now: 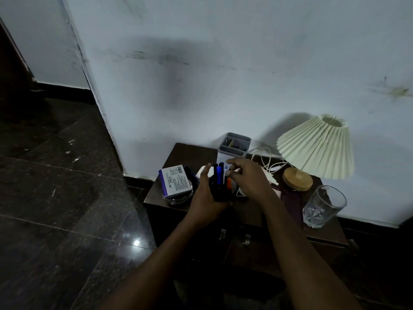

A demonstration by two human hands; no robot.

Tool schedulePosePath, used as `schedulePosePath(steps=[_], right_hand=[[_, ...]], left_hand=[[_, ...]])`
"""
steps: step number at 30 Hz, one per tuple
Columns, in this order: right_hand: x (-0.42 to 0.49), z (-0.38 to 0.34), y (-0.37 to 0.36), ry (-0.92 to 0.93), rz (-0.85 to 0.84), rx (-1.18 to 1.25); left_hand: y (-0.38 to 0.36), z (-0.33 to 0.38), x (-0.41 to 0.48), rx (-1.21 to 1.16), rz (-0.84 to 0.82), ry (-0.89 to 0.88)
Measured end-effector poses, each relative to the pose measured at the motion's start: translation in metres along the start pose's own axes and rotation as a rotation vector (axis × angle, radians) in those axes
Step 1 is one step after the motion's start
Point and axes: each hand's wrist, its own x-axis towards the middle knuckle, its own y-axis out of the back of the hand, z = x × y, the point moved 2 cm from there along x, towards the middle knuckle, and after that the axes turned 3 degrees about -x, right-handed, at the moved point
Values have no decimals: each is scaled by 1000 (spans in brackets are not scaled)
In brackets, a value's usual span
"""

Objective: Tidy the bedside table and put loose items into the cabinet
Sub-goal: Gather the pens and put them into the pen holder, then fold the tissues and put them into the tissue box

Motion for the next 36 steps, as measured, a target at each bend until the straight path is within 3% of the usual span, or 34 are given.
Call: schedulePosePath(steps=[9, 17, 22, 36], right_hand=[[-4, 10, 8, -146, 427, 402], [-38, 14, -61, -252, 281, 352], [-61, 16, -91, -180, 373, 321], [-49, 39, -114, -80, 225, 271]], left_hand=[[43, 26, 36, -21, 50, -49], [110, 37, 111, -47, 61, -16], [130, 13, 151, -40, 16, 72], [133, -28, 178, -14, 17, 240]])
